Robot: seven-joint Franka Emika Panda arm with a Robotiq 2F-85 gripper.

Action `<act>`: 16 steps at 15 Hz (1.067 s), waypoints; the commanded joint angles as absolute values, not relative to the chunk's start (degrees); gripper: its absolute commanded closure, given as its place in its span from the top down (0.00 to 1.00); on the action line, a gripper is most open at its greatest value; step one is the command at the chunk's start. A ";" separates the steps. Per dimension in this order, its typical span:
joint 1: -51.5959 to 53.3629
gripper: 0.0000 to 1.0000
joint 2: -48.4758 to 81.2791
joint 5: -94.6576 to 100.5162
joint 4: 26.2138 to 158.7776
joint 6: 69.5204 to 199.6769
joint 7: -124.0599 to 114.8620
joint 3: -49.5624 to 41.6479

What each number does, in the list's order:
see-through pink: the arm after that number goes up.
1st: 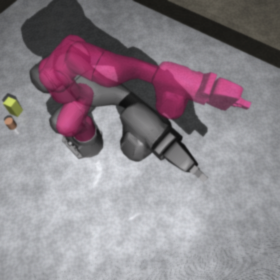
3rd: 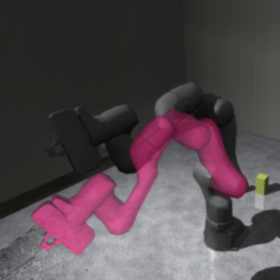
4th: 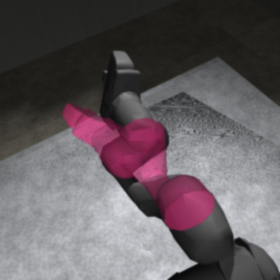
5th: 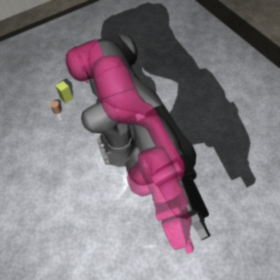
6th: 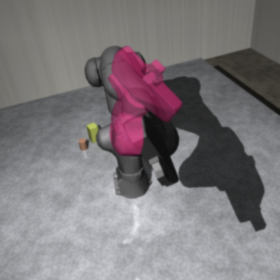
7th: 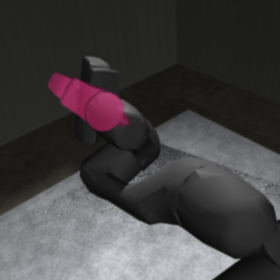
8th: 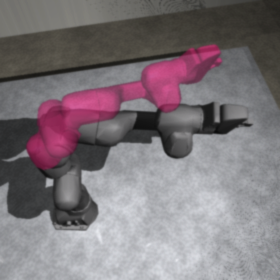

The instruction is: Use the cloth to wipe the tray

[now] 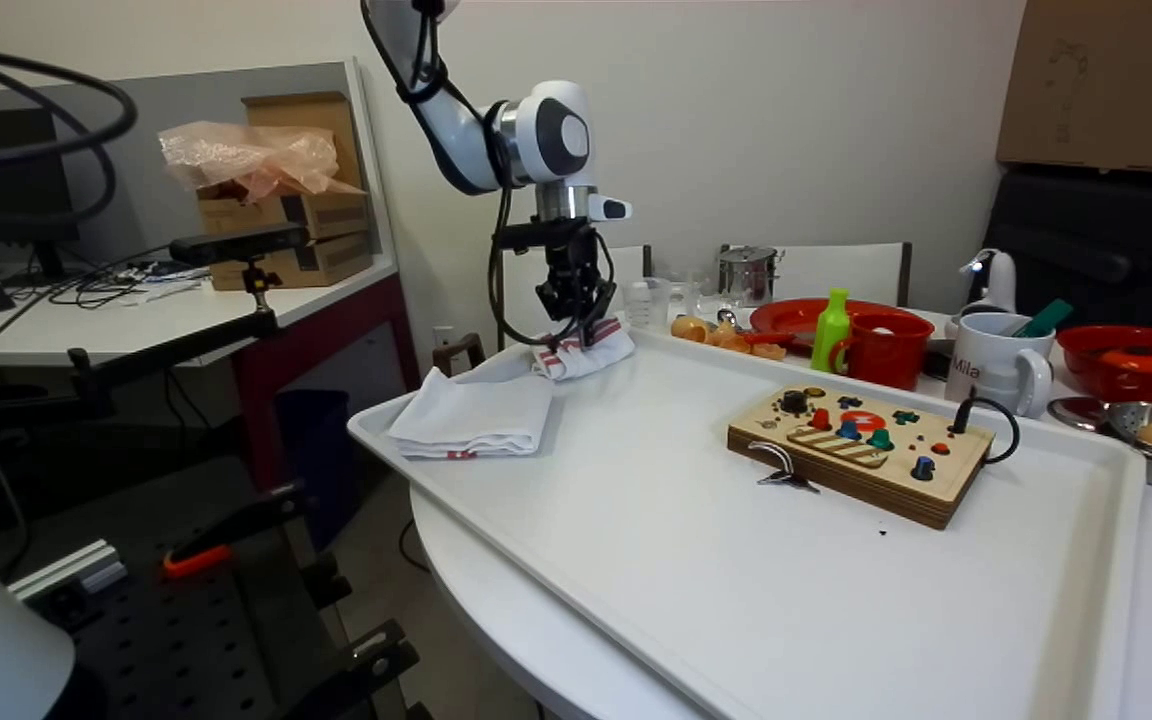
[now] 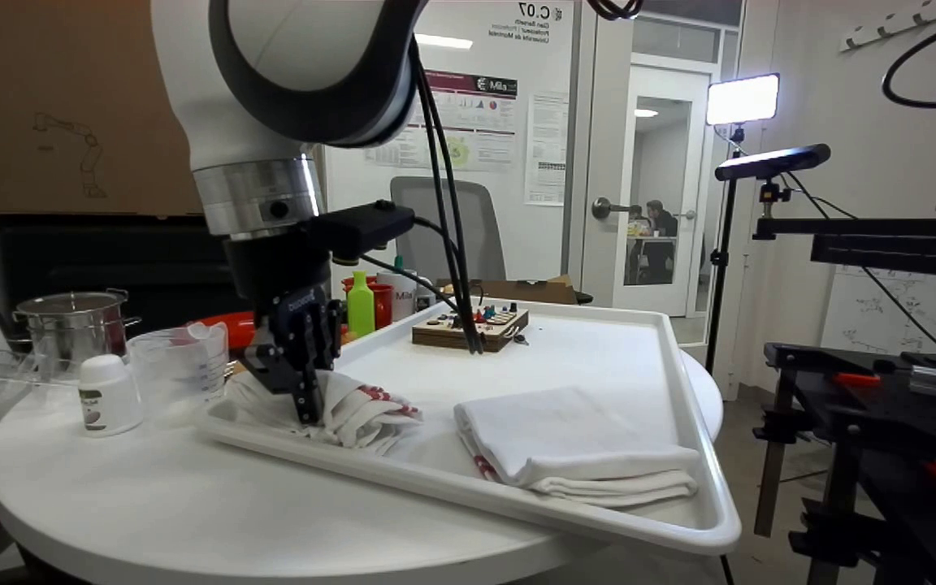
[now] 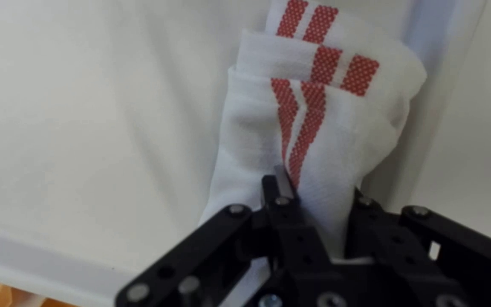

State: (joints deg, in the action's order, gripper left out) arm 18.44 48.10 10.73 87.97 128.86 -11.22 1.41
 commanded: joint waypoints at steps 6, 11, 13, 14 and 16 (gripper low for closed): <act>17.62 0.06 48.09 12.34 88.35 127.42 -12.53 -2.03; 16.75 0.06 47.96 13.94 89.31 127.75 -13.37 -4.68; 15.84 0.06 48.03 13.79 90.29 128.22 -14.02 -5.28; 15.23 0.06 48.07 13.34 90.75 128.38 -14.22 -5.28; 13.93 0.06 47.96 12.09 92.09 128.82 -14.64 -4.79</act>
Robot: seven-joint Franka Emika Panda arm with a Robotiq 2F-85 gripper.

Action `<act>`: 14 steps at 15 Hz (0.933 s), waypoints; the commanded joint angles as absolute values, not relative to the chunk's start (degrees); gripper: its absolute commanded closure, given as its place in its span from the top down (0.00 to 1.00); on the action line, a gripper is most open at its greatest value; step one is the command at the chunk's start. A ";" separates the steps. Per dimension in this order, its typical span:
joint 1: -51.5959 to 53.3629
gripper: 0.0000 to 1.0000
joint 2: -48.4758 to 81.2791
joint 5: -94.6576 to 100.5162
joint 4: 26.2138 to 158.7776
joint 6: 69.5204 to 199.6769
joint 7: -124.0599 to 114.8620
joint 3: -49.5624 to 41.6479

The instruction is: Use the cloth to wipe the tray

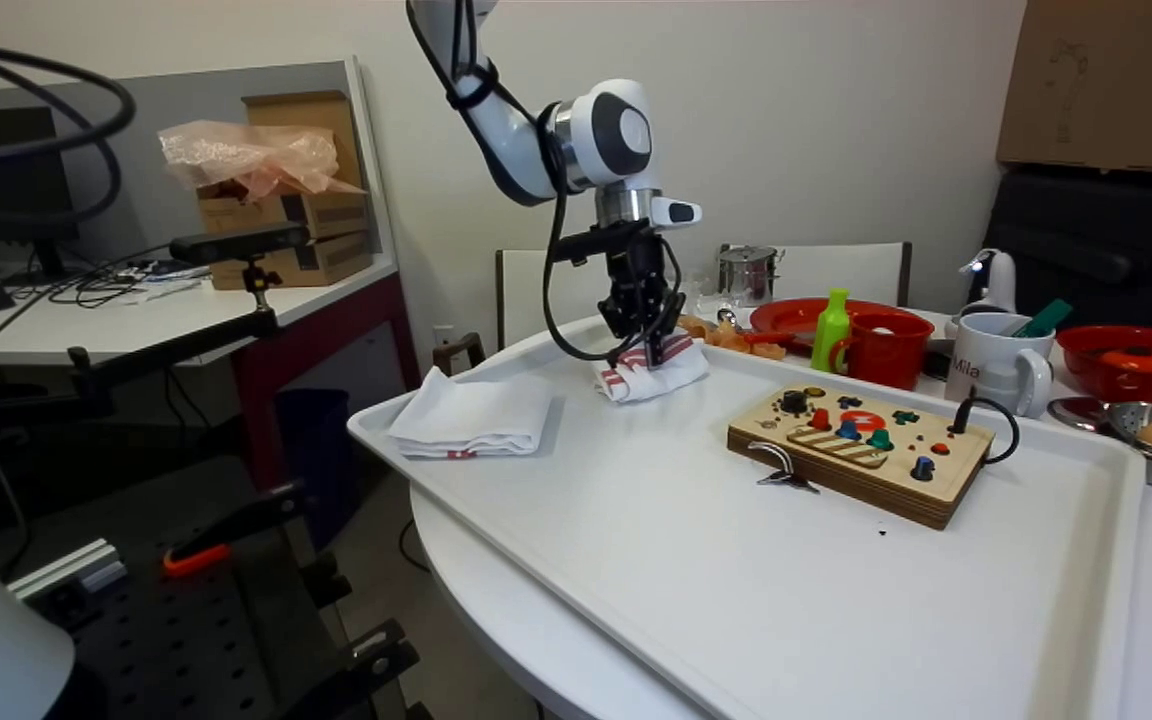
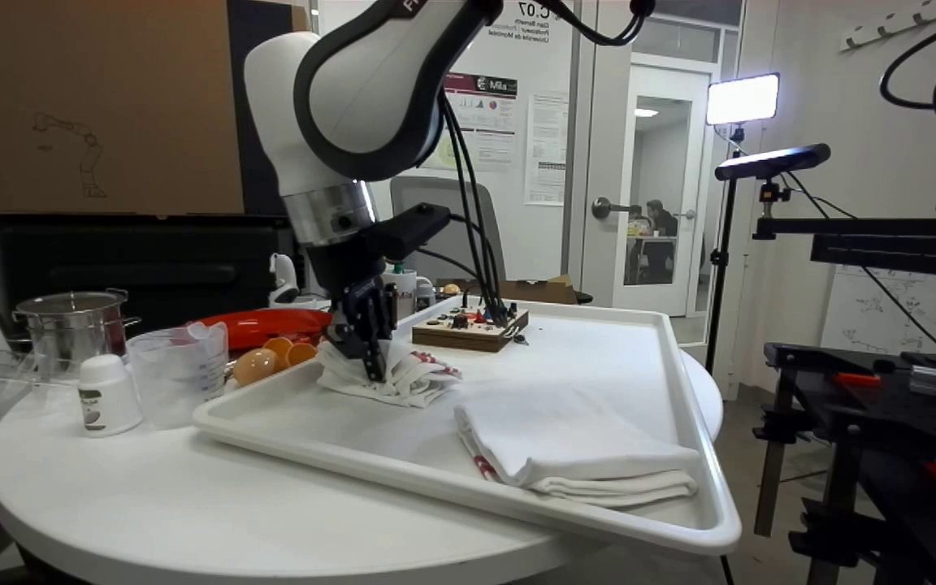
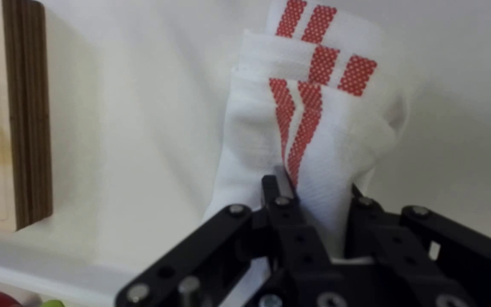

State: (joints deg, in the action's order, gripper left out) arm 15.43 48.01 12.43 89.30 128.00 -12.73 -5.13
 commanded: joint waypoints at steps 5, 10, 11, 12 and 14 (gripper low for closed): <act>11.46 0.06 45.98 8.87 97.19 130.52 -16.77 -3.66; 10.36 0.06 42.46 6.23 102.42 132.52 -18.91 -3.11; 10.38 0.06 41.97 5.87 103.03 133.20 -19.02 -2.80; 10.37 0.06 41.57 5.50 103.42 133.82 -19.04 -2.42; 10.44 0.06 40.78 4.77 104.22 135.08 -18.80 -1.70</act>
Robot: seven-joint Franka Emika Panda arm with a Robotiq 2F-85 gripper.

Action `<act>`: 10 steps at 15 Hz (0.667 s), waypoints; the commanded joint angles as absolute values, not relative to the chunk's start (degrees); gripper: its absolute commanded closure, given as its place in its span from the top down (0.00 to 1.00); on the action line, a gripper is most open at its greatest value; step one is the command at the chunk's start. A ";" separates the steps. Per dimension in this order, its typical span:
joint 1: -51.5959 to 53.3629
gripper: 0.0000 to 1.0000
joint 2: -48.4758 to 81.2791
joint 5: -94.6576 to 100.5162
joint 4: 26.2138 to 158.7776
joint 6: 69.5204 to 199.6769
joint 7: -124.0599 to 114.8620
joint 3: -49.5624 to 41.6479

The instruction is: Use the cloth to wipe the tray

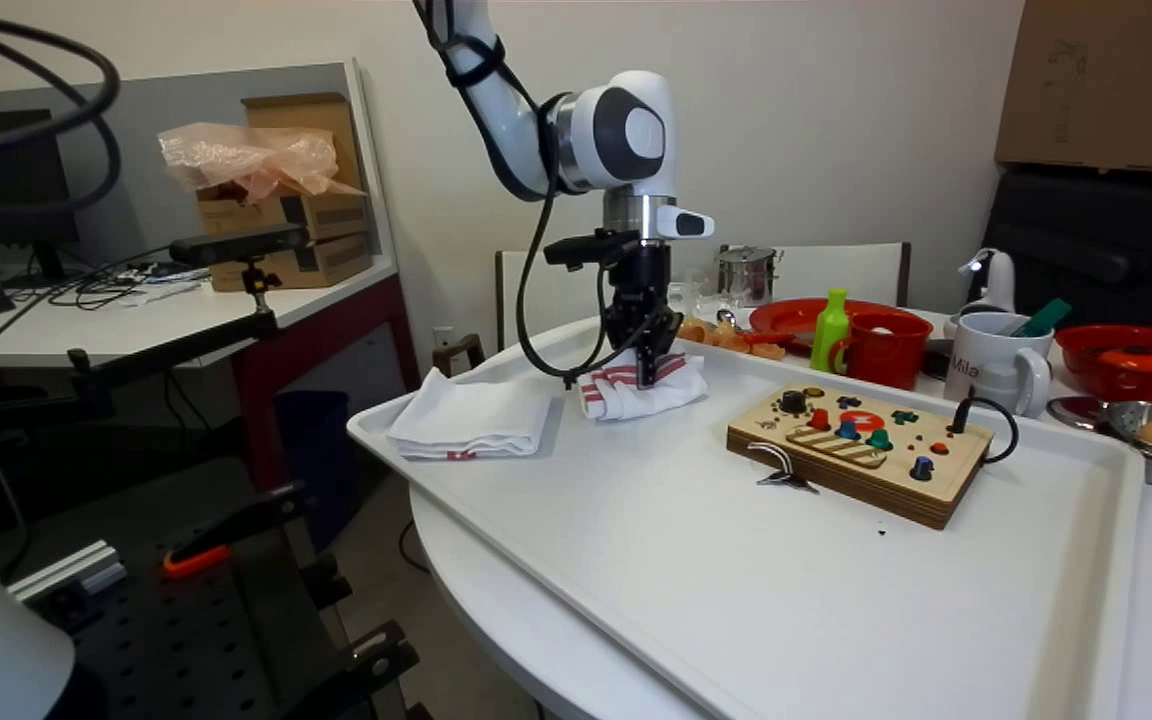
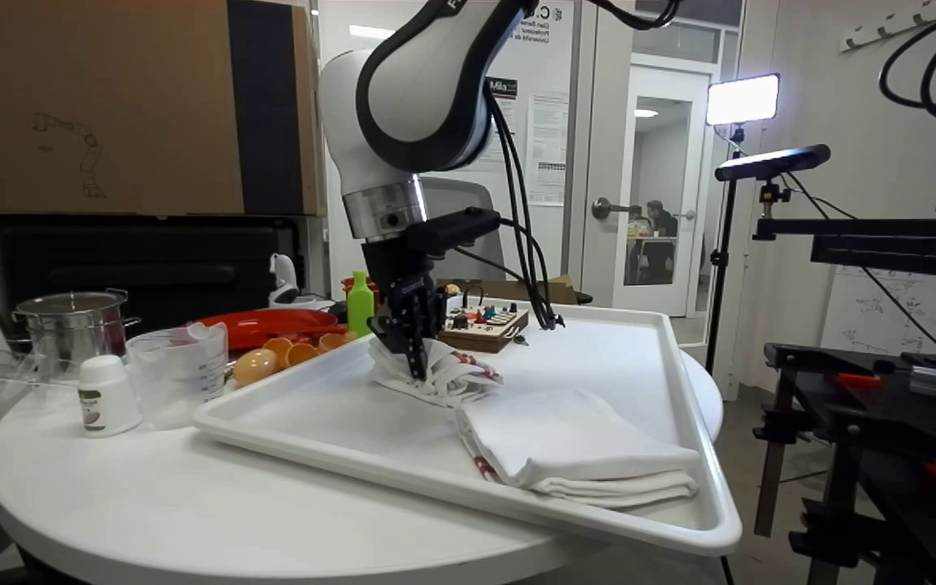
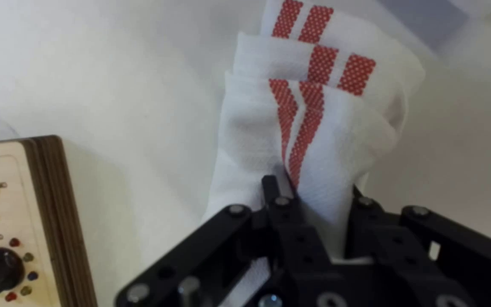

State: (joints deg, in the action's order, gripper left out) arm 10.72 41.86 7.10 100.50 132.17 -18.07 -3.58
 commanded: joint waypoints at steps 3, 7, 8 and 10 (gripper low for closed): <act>11.61 0.06 40.56 5.49 103.20 135.54 -18.00 -0.70; 13.45 0.06 41.10 6.09 101.07 135.67 -17.11 1.19; 14.15 0.06 41.31 6.40 100.33 135.34 -16.78 1.65; 15.48 0.06 41.93 7.08 98.89 134.84 -16.21 2.26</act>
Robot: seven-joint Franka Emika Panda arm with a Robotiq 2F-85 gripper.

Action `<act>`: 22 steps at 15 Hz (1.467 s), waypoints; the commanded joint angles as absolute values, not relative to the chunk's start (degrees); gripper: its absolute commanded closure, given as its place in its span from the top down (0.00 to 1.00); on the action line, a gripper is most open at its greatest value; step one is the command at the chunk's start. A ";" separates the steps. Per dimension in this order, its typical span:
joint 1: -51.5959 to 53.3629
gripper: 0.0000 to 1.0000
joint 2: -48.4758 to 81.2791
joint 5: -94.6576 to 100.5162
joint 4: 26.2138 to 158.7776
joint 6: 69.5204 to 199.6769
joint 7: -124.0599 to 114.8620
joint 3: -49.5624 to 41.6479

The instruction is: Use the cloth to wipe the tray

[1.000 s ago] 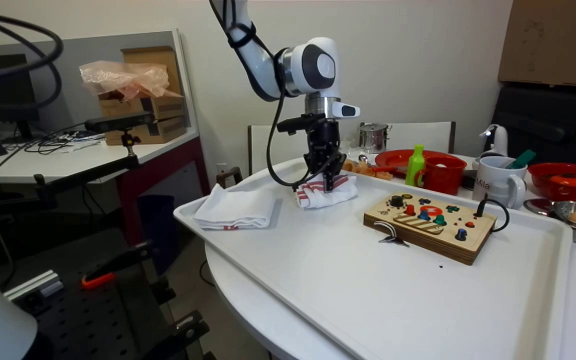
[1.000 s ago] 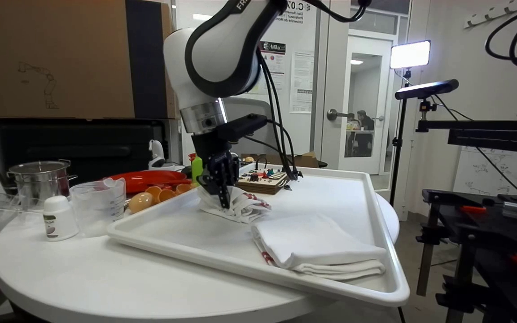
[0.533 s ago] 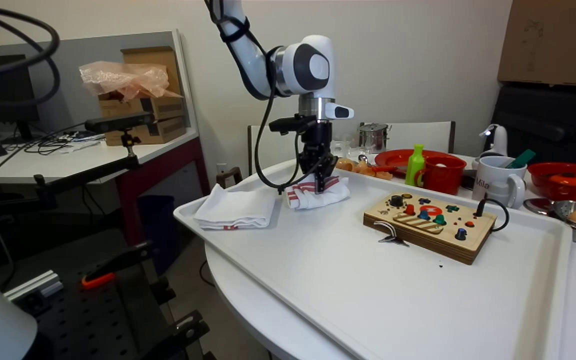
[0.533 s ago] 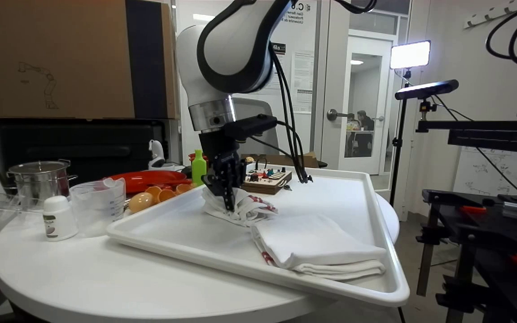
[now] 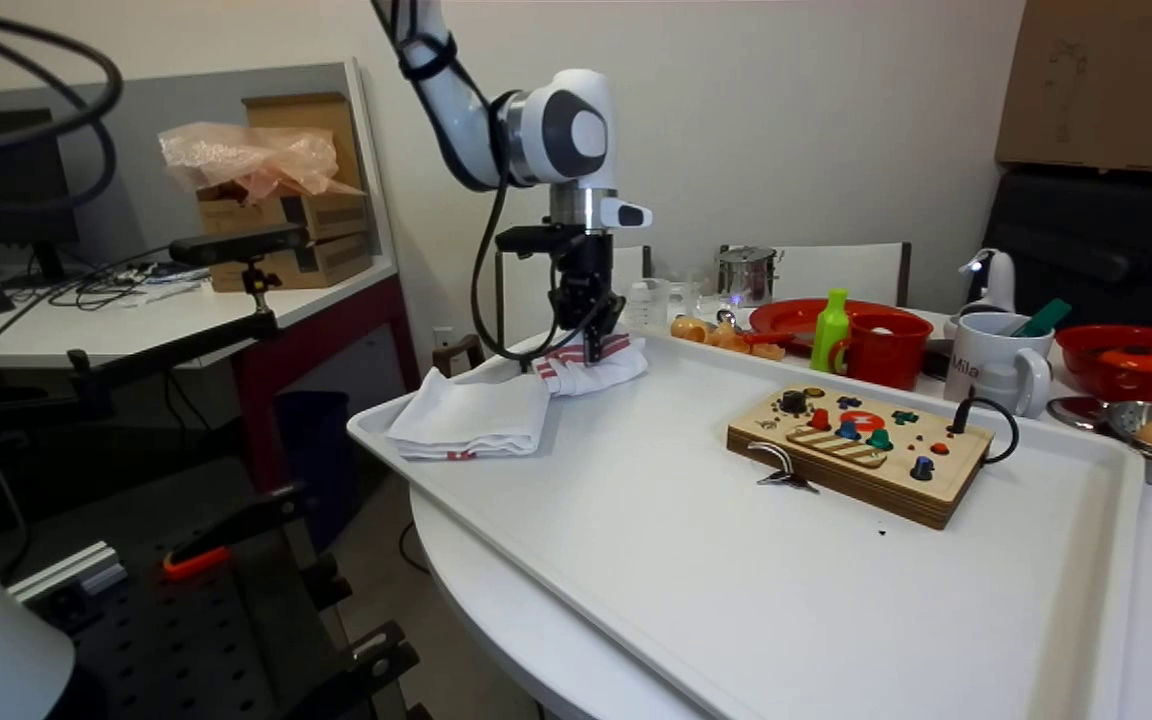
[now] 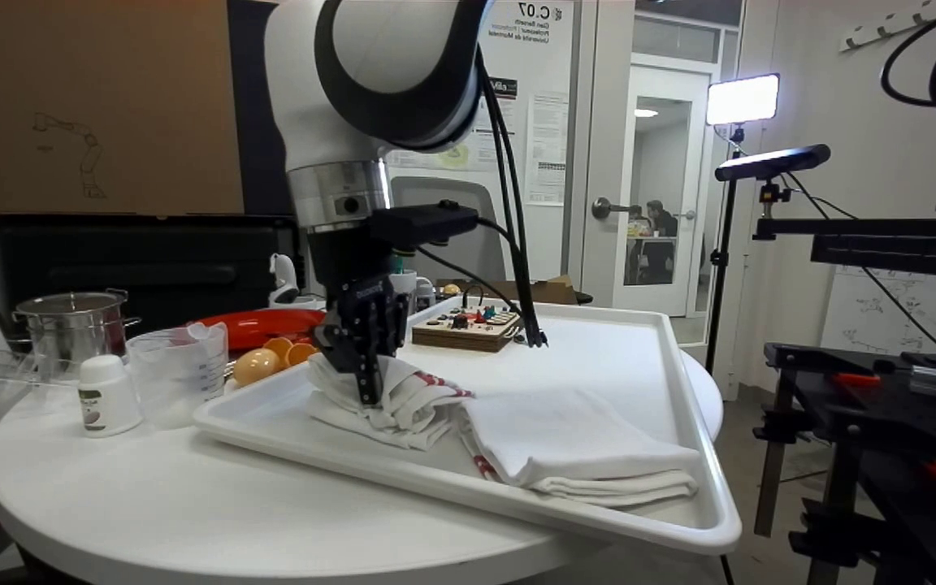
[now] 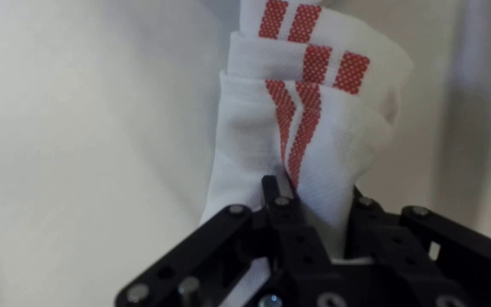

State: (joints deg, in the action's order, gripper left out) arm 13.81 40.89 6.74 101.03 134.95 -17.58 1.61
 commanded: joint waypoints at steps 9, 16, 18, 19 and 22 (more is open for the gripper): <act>16.40 0.06 46.42 7.94 93.92 132.07 -14.53 0.98; 13.59 0.06 46.12 7.89 94.84 131.91 -14.96 -1.82; 12.35 0.06 46.36 7.76 94.80 132.61 -14.70 -2.38; 11.80 0.06 46.41 7.72 94.84 132.82 -14.77 -2.67; 9.69 0.06 46.37 6.94 95.79 134.34 -14.45 -2.83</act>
State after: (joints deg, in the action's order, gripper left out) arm 11.44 44.40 7.26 95.62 132.15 -15.46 -2.50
